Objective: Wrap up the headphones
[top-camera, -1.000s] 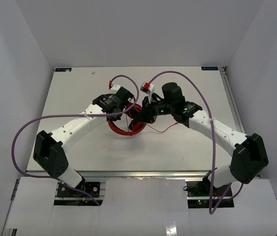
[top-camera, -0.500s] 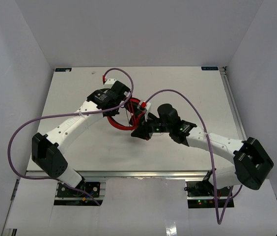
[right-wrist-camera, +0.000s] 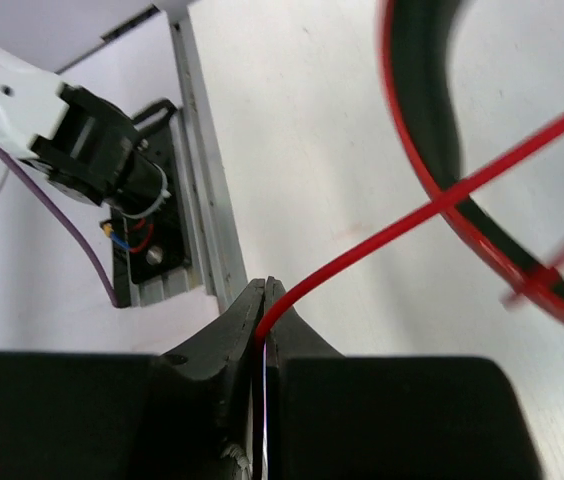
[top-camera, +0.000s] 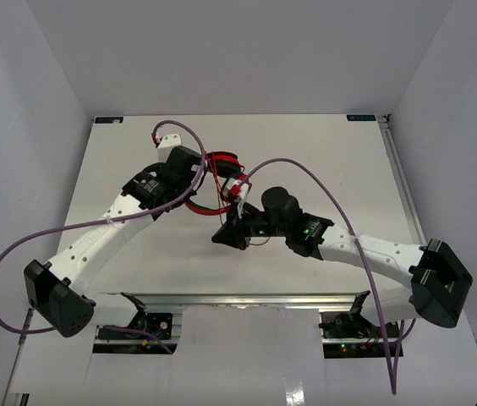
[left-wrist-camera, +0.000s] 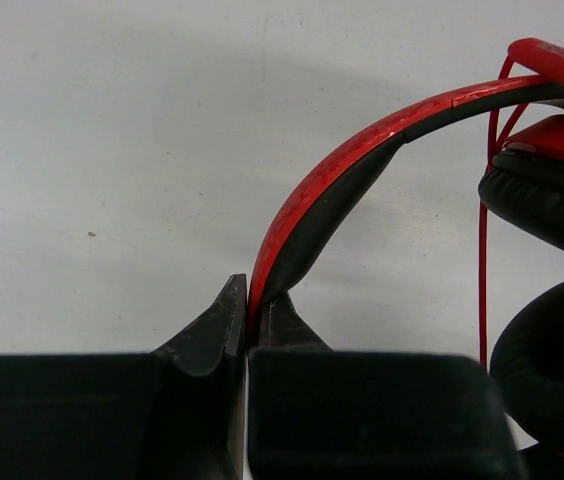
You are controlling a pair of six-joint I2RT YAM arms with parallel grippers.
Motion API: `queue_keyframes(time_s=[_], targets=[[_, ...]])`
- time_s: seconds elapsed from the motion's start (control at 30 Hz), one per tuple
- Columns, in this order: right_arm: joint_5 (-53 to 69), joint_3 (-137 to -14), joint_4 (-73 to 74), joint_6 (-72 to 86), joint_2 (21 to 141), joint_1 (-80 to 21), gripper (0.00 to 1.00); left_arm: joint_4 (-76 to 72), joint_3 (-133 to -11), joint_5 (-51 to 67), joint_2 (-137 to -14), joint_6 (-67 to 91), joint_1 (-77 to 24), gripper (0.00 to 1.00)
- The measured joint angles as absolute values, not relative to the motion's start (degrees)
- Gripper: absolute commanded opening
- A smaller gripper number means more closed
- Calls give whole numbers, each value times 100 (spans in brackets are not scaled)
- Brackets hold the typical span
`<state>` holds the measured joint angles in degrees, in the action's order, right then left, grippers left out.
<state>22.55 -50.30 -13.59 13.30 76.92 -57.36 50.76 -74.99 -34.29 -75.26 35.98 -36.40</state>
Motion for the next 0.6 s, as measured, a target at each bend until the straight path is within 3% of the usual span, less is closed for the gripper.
queue_keyframes(time_s=[0.23,0.6], targets=[[2065,-5336,-1356,1304,7833,-5988,8,4785,-7174,-3366,-7564,3724,-3637,0],[1389,-4149,-1518,1313,7671,-6063,8,4731,-7162,-3354,-6567,3945,-3529,0]])
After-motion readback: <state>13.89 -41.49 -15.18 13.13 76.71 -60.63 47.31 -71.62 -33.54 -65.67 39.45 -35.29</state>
